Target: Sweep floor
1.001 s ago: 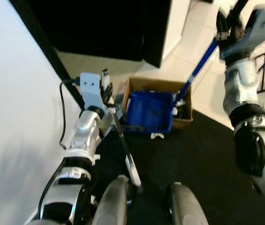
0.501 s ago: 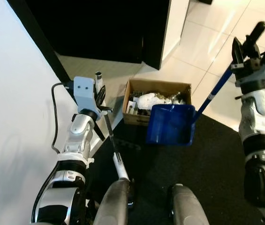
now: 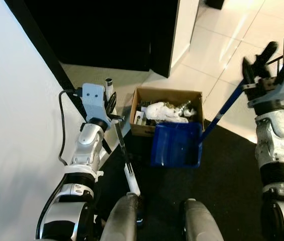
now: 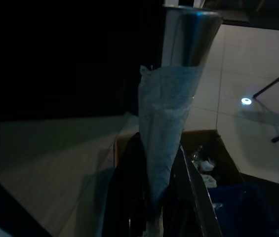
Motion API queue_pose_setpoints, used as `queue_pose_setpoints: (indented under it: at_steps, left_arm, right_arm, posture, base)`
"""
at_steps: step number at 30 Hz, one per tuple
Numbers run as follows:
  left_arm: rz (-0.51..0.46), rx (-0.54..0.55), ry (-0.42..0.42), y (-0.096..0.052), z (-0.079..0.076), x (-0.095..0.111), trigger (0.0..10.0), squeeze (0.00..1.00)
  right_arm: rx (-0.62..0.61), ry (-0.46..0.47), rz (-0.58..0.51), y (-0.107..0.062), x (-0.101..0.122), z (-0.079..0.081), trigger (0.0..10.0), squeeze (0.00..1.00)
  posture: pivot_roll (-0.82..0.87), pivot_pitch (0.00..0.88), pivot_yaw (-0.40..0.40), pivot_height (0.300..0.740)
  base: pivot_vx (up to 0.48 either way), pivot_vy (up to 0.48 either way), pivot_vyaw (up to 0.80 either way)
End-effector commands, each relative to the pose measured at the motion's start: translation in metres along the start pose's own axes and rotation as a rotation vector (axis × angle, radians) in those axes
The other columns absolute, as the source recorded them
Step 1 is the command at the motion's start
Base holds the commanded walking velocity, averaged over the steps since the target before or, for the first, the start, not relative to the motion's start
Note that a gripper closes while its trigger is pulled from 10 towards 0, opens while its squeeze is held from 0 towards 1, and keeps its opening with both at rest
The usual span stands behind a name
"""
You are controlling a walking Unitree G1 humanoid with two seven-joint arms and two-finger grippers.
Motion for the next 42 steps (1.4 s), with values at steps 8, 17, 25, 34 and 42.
queue_pose_setpoints:
  at_steps: [8,17,25,34,42]
  left_arm:
    - [-0.03,0.011,0.061,0.009,0.009,0.014,10.0,0.0]
    - [-0.045,0.062,0.169,0.016,0.022,0.024,10.0,0.0]
    - [-0.052,0.087,0.195,0.018,0.029,0.028,10.0,0.0]
    - [-0.047,0.099,0.198,0.022,0.03,0.026,10.0,0.0]
    - [-0.051,0.088,0.21,0.027,0.029,0.032,10.0,0.0]
  right_arm:
    - [0.046,0.005,0.062,-0.013,-0.012,0.027,10.0,0.0]
    - [0.011,-0.046,0.192,-0.022,-0.032,0.025,10.0,0.0]
    - [-0.133,-0.127,0.295,-0.026,-0.057,-0.008,10.0,0.0]
    - [-0.363,-0.049,0.258,-0.015,-0.062,-0.033,10.0,0.0]
    - [-0.272,-0.046,0.159,0.016,-0.045,-0.01,10.0,0.0]
  posture:
    - [-0.01,0.031,0.069,0.74]
    - [-0.01,0.027,0.067,0.74]
    - [-0.02,0.046,0.045,0.74]
    - [-0.03,0.099,0.053,0.74]
    - [-0.03,0.138,0.058,0.74]
  base:
    - [0.0,0.0,0.0]
    - [0.0,0.0,0.0]
    - [0.0,0.0,0.0]
    - [0.0,0.0,0.0]
    - [0.0,0.0,0.0]
Point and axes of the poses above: a point about 5 cm out from each wrist's last joint towards the gripper, its own y axis pointing out of the wrist towards the gripper, its own x axis along the axis of the wrist's last joint, z = x × y, the point moved 5 cm from there along y, pointing out of the wrist towards the gripper, and after that the axes turned 4 degrees about -y, right-handed, at the moved point
